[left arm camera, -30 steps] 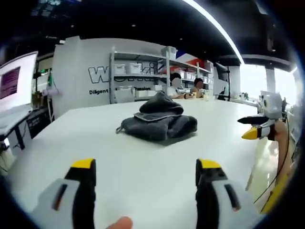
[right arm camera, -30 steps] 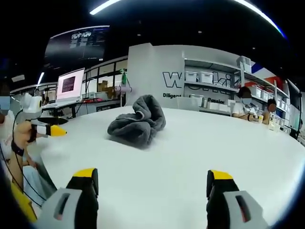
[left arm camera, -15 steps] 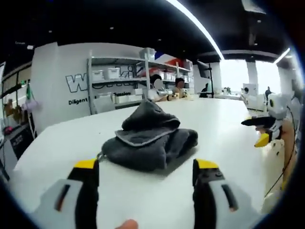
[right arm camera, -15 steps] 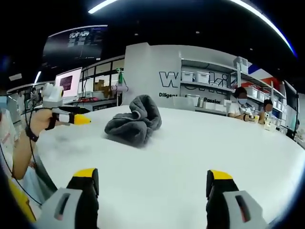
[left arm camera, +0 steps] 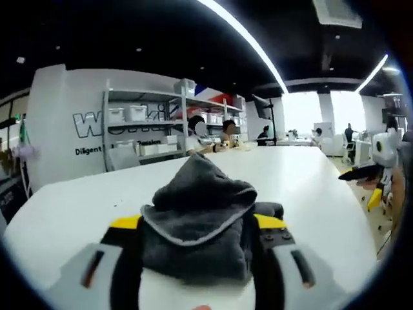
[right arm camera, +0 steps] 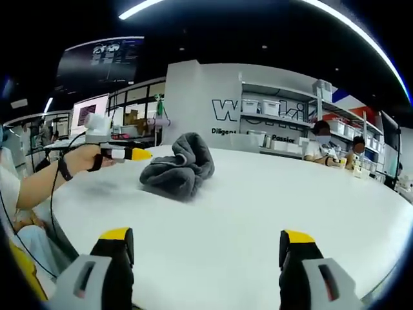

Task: Fold the towel on the table until its edges align and the towel forms a compact rectangular stack.

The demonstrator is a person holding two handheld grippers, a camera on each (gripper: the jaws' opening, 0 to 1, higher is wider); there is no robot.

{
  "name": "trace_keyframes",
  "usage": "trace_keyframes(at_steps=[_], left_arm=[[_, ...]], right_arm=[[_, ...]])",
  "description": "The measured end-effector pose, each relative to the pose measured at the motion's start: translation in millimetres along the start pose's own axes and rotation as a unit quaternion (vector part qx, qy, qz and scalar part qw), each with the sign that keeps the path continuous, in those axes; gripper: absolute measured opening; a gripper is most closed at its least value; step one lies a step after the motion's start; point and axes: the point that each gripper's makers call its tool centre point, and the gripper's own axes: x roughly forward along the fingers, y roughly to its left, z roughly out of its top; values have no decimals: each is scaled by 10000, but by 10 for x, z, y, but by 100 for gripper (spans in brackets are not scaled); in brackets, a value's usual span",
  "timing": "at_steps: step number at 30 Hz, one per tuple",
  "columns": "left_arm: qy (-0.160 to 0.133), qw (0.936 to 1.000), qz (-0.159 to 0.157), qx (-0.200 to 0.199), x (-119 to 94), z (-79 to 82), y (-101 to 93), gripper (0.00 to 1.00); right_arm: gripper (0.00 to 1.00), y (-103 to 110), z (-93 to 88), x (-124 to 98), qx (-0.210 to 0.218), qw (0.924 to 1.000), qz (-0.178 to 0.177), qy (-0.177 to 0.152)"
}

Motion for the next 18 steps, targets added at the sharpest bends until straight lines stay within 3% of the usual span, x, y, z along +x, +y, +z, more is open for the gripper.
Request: trace_keyframes(at_steps=[6, 9, 18], left_arm=[[288, 9993, -206, -71, 130, -120, 39, 58], [478, 9986, -241, 38, 174, -196, 57, 57], [664, 9965, -354, -370, 231, -308, 8, 46]], right_arm=[[98, -38, -9, -64, 20, 10000, -72, -18], [98, -80, -17, -99, 62, 9999, -146, -32], [97, -89, -35, -122, 118, 9998, -133, -47]])
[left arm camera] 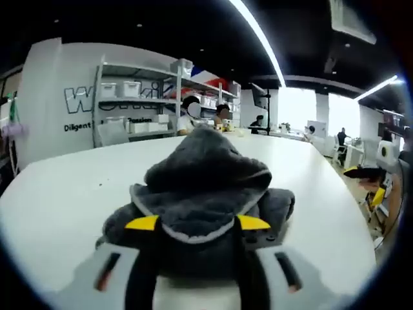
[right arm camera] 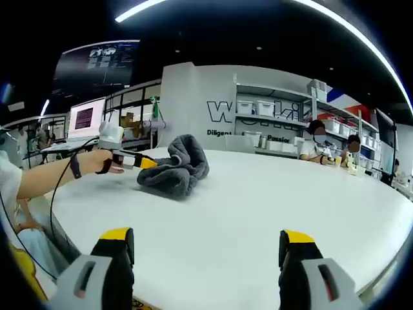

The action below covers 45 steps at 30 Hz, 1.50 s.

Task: Fold the towel on the table until its edges align and the towel forms a compact rectangular stack.

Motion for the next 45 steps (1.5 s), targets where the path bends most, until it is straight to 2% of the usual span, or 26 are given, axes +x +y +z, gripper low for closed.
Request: trace_keyframes(at_steps=[2, 4, 6, 13, 18, 23, 32, 35, 39, 45], left_arm=[[10, 10000, 13, -52, 1, -4, -4, 38], [-8, 10000, -1, -62, -2, 15, -18, 34], [-28, 10000, 1, -46, -11, 47, -29, 22], [125, 9999, -7, 51, 0, 40, -80, 15], [145, 9999, -8, 20, -6, 42, -106, 7], [215, 9997, -69, -98, -44, 90, -137, 5], [-44, 9979, -386, -516, -161, 432, -334, 4], [-179, 9955, -558, -747, -184, 569, -436, 4], [-386, 9917, -665, -1030, -165, 796, -403, 3], [-629, 9906, -696, -995, -167, 1184, -381, 3]], right_arm=[[97, -5, -6, -3, 4, 10000, -3, 6], [97, -23, -15, -12, 2, 10000, -33, 19], [97, -41, -22, -22, 15, 10000, -58, 22], [97, -52, -24, -46, 45, 10000, -73, -1], [97, -63, -33, -69, 45, 10000, -84, 1], [96, -85, -28, -93, 72, 9999, -117, -30], [96, -74, -26, -107, 68, 9999, -101, -44], [96, -70, -15, -117, 56, 9999, -95, -66], [96, -74, -9, -129, 64, 9999, -91, -87], [96, -119, -15, -162, 99, 9998, -147, -109]])
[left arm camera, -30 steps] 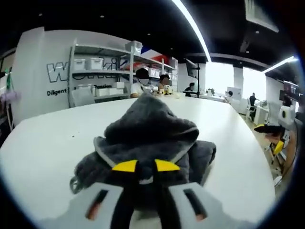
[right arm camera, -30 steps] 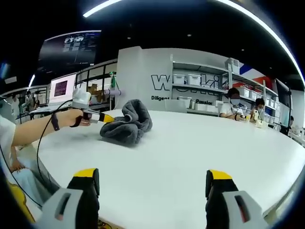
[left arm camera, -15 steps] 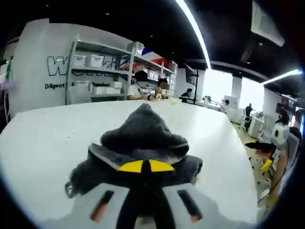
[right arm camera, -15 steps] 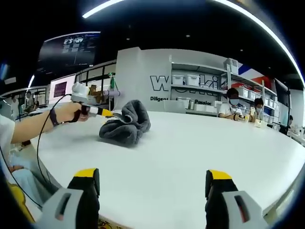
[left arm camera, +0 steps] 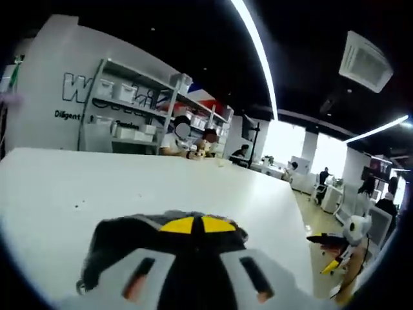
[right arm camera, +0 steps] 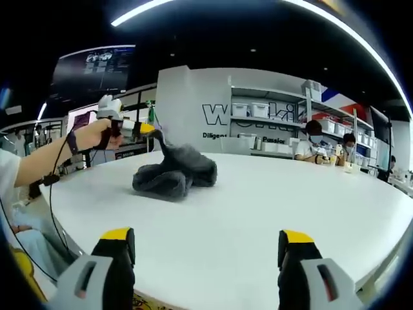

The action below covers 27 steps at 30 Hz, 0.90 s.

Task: Fold the towel on the table until its edges align and the towel forms a compact rectangular stack.

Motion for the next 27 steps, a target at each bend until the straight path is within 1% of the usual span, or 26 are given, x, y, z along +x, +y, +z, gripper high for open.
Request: trace_keyframes(at_steps=[2, 7, 10, 14, 17, 19, 23, 27], left_arm=[[-52, 10000, -3, 12, 21, 113, -22, 3], [-201, 9996, 1, 190, 70, 425, -120, 3], [-269, 9992, -24, 296, 89, 571, -204, 3], [-338, 9980, -69, 528, 109, 793, -359, 3], [-404, 9966, -113, 702, 98, 959, -521, 3], [-472, 9948, -133, 891, 85, 1090, -644, 3], [-564, 9929, -146, 1039, 73, 1285, -808, 3], [-651, 9906, -54, 1204, 61, 1491, -936, 3]], right_arm=[[96, -13, -3, -5, 18, 10000, -18, -8], [96, -25, -4, -24, 39, 10000, -24, -31], [96, -41, -5, -36, 53, 10000, -39, -44], [96, -66, -5, -58, 77, 9999, -69, -64], [96, -89, -1, -80, 97, 9999, -99, -87], [96, -107, 6, -101, 111, 9998, -115, -107], [96, -145, 20, -137, 134, 9997, -171, -137], [96, -164, 33, -168, 148, 9995, -202, -174]])
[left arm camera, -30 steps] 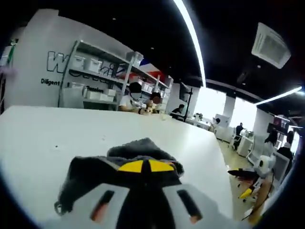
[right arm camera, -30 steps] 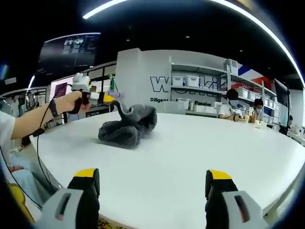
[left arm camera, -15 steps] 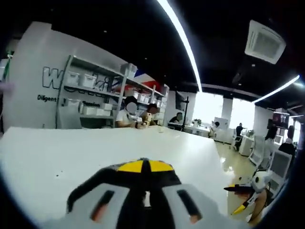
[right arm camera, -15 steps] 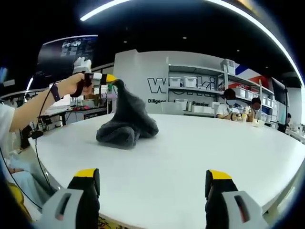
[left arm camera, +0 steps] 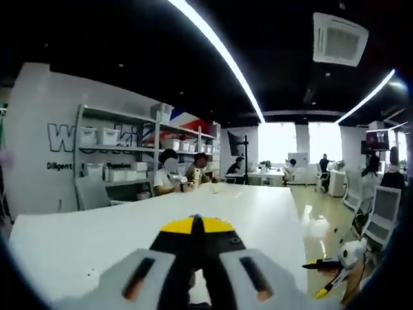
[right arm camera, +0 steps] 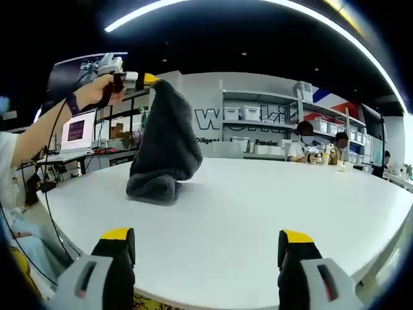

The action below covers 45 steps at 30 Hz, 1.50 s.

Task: Fold the towel on the table until its edges align and the towel forms a compact rectangular stack.

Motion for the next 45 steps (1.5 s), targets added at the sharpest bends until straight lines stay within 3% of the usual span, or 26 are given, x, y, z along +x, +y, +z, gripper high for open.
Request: trace_keyframes(at_steps=[10, 28, 35, 45], left_arm=[[-252, 9995, -112, 171, 72, 539, -265, 3], [-406, 9981, -257, 398, 440, 1093, -687, 3], [-480, 9971, -184, 563, 557, 1393, -738, 3], [-640, 9936, 261, 894, 585, 1960, -634, 3]], right_arm=[[96, -98, 15, -54, 70, 9999, -124, -60], [96, -303, -31, -168, 246, 9990, -343, -143], [96, -392, -54, -200, 321, 9984, -444, -171], [96, -466, -109, -223, 411, 9976, -528, -165]])
